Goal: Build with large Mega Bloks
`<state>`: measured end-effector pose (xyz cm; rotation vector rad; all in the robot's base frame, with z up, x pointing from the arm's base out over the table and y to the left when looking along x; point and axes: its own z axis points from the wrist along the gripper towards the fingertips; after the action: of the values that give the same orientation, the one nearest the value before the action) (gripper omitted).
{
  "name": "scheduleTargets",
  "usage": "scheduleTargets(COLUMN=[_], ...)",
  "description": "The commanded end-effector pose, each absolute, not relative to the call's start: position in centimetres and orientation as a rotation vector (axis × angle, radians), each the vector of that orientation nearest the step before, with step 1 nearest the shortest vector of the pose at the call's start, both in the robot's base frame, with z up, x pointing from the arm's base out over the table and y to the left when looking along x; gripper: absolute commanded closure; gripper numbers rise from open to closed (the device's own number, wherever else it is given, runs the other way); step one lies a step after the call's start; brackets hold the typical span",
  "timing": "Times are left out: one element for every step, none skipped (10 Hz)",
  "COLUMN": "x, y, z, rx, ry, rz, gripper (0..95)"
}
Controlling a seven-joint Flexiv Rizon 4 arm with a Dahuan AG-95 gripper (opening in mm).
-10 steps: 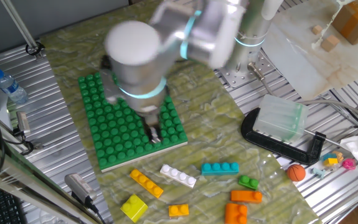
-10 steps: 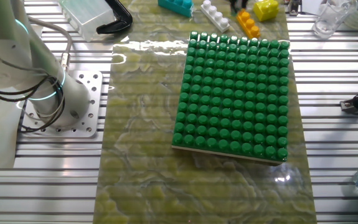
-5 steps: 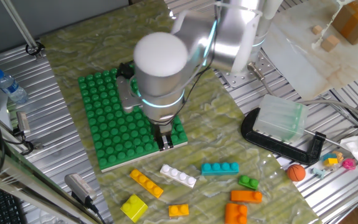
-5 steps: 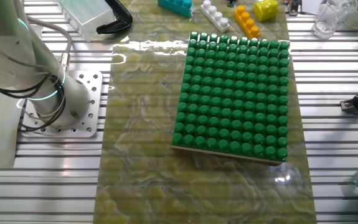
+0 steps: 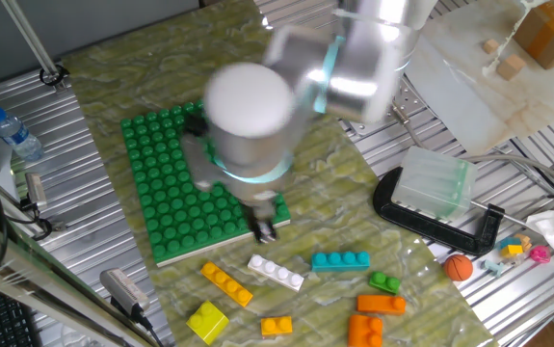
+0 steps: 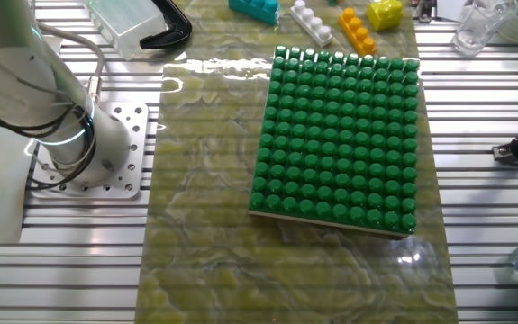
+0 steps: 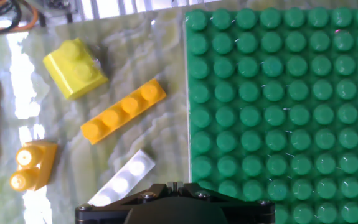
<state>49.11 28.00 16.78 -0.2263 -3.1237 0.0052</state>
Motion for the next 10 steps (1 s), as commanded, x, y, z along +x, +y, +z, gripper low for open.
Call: scheduleTargets(x=[46.4,45.7,45.6,45.6,45.6,45.6,45.6,45.6,45.1,43.7], y=[33.9,34.5,34.5,34.5,34.5,34.5,34.5,34.5,35.1,36.8], z=[17.8,17.7,17.6,17.6,17.6,17.6,17.6,17.6,17.6,17.5], rx=[-0.227,-0.211,-0.216,-0.218,-0.177,-0.126,-0.099,-0.082,-0.094,-0.125], ry=[-3.104,-3.105,-3.107,-3.120,-3.122,-3.119,-3.129,-3.143,-3.139,-3.135], rz=[-0.009,-0.006,0.001,0.005,0.003,0.016,0.016,0.032,0.031,0.032], gripper=[95.0,95.0,95.0,95.0,95.0,95.0,95.0,95.0,95.0,76.0])
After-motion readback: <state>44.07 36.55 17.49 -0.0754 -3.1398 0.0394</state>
